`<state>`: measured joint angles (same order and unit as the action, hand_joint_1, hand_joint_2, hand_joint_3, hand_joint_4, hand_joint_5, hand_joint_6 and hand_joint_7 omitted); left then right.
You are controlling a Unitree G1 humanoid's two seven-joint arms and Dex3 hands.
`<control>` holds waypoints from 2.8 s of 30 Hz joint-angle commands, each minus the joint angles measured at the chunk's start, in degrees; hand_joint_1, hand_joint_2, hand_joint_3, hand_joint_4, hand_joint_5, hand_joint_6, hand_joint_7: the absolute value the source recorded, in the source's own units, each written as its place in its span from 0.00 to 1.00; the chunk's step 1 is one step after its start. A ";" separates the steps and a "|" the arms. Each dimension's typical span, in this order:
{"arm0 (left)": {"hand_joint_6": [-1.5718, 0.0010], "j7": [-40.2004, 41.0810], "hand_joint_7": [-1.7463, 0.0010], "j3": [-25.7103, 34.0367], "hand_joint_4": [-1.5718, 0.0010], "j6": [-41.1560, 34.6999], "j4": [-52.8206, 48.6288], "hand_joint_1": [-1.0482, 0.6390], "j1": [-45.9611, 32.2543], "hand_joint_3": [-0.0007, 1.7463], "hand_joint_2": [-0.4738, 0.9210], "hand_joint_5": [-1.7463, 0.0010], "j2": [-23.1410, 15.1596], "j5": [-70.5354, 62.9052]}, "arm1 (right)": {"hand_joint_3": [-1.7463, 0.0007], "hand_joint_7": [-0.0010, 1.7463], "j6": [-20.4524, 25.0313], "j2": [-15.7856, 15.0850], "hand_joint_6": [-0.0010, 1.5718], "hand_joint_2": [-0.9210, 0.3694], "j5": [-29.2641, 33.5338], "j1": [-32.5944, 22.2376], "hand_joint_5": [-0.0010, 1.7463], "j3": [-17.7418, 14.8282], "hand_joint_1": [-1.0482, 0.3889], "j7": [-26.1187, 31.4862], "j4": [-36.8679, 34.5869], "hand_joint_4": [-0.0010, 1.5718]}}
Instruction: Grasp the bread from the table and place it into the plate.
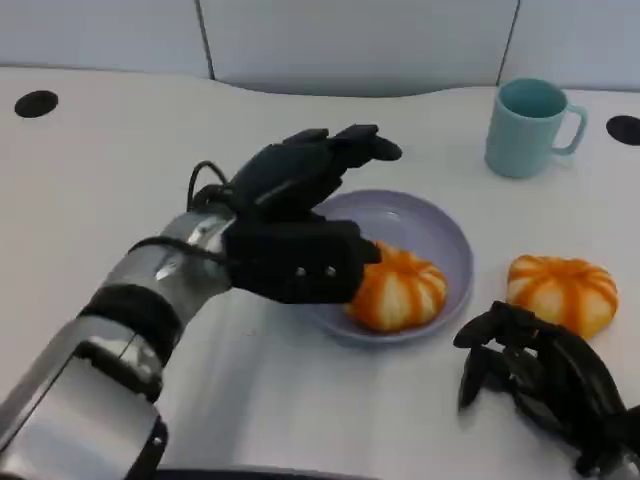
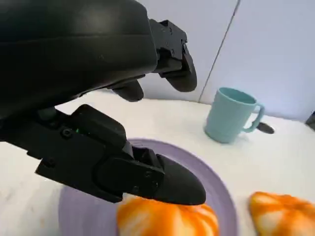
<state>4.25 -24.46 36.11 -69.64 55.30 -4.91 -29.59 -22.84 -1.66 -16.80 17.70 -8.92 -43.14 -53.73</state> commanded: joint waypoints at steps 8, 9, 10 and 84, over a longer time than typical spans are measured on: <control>1.00 -16.60 0.63 13.92 1.00 6.53 6.22 0.09 -10.03 0.17 1.00 0.52 -2.12 19.24 | 0.93 0.61 1.61 -1.15 0.46 0.00 1.71 -1.56 0.93 0.24 0.35 1.32 -1.21 0.38; 0.99 -18.80 0.63 15.35 1.00 6.55 7.12 0.11 -11.19 0.18 1.00 0.51 -1.89 21.71 | 0.94 0.61 2.31 -1.10 0.45 0.00 1.33 -1.47 0.93 0.06 0.35 1.01 -1.15 0.38; 0.98 -21.20 0.64 16.88 1.00 6.38 8.29 0.11 -12.52 0.18 1.00 0.51 -1.62 24.47 | 0.94 0.61 2.63 -1.06 0.46 0.00 1.21 -1.40 0.93 -0.01 0.35 0.96 -1.10 0.38; 0.79 -40.40 0.02 42.46 0.68 -14.06 33.07 0.18 -48.92 0.09 1.00 0.00 8.21 56.74 | 0.93 0.56 -0.50 -1.43 0.48 0.00 1.32 0.90 0.87 -2.48 0.36 -0.80 -6.50 0.44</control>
<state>-36.44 17.56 21.34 -35.99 6.25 4.29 27.21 -24.63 -2.63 -15.75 20.27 -11.21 -44.48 -58.89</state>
